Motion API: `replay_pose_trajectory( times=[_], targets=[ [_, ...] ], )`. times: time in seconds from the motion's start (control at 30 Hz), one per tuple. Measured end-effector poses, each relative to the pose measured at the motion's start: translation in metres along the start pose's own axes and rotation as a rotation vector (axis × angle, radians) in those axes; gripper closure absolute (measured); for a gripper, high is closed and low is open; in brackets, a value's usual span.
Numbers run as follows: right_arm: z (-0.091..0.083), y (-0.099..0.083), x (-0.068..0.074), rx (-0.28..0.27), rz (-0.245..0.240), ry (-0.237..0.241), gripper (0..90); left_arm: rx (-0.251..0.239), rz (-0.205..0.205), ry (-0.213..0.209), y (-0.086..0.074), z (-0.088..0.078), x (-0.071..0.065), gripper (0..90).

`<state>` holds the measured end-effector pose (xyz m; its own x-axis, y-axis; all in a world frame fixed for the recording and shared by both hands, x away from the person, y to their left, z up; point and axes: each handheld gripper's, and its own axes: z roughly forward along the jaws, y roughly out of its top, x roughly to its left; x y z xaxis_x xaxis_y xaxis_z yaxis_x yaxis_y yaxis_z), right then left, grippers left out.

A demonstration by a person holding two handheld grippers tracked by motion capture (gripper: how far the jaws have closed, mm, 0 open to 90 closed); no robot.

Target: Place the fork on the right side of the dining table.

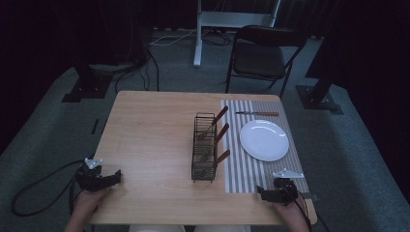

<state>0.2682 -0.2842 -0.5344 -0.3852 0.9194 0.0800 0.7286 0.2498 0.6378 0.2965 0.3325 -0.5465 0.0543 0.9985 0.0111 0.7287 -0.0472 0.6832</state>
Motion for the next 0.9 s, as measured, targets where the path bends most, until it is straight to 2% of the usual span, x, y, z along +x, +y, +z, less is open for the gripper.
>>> replay_pose_trajectory(
  times=[0.9],
  targets=[
    [-0.027,0.043,0.012,-0.107,-0.036,0.069,17.1,0.002,0.002,0.000,0.000,-0.001,0.000,0.2]
  ],
)
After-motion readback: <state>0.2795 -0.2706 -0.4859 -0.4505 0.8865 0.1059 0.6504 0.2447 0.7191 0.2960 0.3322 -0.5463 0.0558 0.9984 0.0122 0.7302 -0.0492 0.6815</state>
